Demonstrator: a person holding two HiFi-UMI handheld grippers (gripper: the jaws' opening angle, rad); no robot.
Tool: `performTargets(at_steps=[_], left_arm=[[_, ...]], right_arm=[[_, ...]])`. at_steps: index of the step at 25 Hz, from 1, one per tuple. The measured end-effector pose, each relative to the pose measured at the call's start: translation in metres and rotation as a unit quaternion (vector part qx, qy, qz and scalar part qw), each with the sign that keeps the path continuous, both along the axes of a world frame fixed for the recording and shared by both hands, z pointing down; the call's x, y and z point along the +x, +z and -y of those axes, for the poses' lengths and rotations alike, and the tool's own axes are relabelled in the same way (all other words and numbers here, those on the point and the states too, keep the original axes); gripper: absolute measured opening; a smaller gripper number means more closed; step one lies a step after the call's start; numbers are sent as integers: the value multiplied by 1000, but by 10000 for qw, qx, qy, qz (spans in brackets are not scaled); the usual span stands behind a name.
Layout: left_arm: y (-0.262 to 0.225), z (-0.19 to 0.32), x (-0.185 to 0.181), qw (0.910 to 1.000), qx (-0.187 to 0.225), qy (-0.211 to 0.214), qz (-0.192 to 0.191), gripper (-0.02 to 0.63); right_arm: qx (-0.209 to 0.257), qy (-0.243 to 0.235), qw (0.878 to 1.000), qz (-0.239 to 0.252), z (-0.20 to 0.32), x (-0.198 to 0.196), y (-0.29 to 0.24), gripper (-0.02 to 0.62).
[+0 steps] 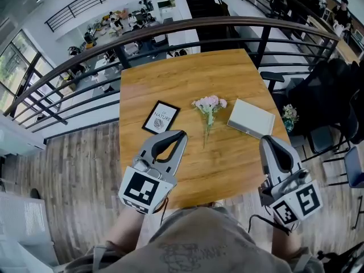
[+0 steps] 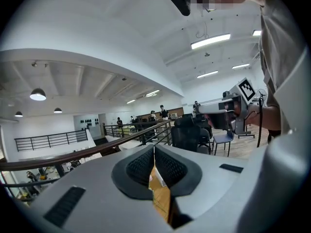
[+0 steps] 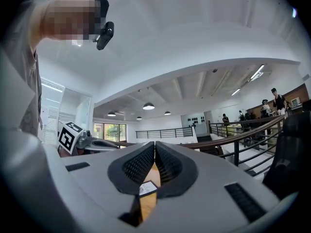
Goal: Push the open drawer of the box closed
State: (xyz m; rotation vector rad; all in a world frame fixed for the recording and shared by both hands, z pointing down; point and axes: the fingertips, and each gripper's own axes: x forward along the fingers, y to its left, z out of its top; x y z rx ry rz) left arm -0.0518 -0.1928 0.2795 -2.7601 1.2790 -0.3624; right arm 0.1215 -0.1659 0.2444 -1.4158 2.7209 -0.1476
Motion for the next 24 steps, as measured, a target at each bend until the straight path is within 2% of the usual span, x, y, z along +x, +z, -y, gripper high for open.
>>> performTargets(at_steps=[5, 9, 24], left_arm=[[26, -3, -2, 9998, -184, -11, 62, 21], [37, -6, 3, 9994, -296, 69, 149, 21], [32, 0, 5, 9996, -233, 135, 58, 21]], right_arm=[[-352, -156, 9990, -232, -5, -13, 32, 35], [-540, -123, 9984, -134, -7, -12, 49, 35], [-539, -28, 9984, -189, -4, -12, 52, 35]])
